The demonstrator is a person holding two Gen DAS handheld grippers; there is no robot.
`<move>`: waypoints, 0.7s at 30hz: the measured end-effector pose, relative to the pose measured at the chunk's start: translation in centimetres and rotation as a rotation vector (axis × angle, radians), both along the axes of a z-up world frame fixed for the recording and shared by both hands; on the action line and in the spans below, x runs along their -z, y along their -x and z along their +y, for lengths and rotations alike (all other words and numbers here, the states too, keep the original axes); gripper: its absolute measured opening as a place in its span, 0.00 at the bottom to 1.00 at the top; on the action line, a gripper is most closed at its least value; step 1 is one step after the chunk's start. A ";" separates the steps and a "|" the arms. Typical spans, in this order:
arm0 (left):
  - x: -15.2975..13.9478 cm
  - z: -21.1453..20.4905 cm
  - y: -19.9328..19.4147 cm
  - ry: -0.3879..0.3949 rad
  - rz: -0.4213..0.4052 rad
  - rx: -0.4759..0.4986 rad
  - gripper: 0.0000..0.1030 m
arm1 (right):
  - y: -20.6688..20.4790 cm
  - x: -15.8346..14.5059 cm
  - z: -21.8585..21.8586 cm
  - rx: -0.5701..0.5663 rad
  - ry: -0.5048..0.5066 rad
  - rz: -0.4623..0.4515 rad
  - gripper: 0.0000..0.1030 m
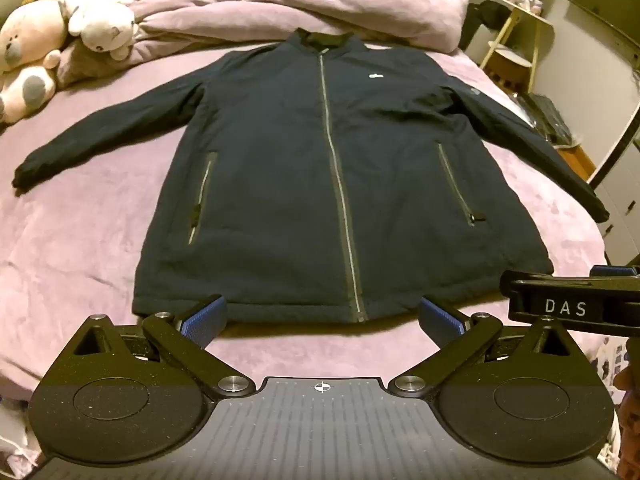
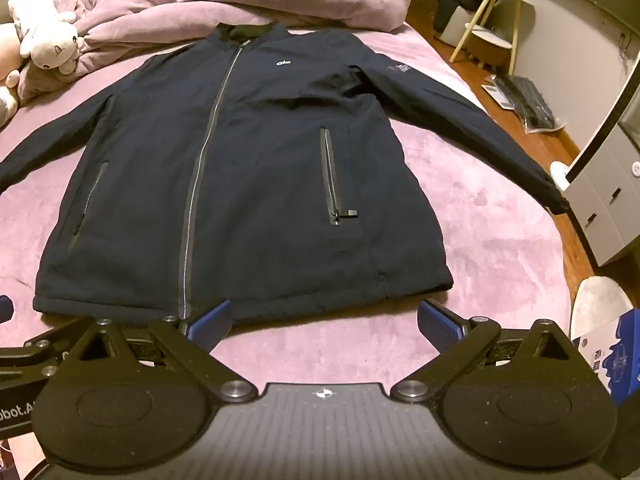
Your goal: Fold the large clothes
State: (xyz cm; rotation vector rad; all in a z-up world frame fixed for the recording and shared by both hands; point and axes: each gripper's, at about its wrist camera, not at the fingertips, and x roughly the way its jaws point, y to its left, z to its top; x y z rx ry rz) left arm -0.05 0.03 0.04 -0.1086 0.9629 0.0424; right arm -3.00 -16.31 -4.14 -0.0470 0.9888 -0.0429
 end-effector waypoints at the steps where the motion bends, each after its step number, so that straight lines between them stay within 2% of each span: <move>1: 0.0 0.0 0.0 0.000 0.001 0.002 1.00 | 0.0 0.0 0.0 -0.001 -0.004 0.002 0.96; 21: 0.6 0.2 -0.3 0.022 0.021 0.005 1.00 | -0.3 -0.2 -0.2 0.000 -0.006 0.009 0.96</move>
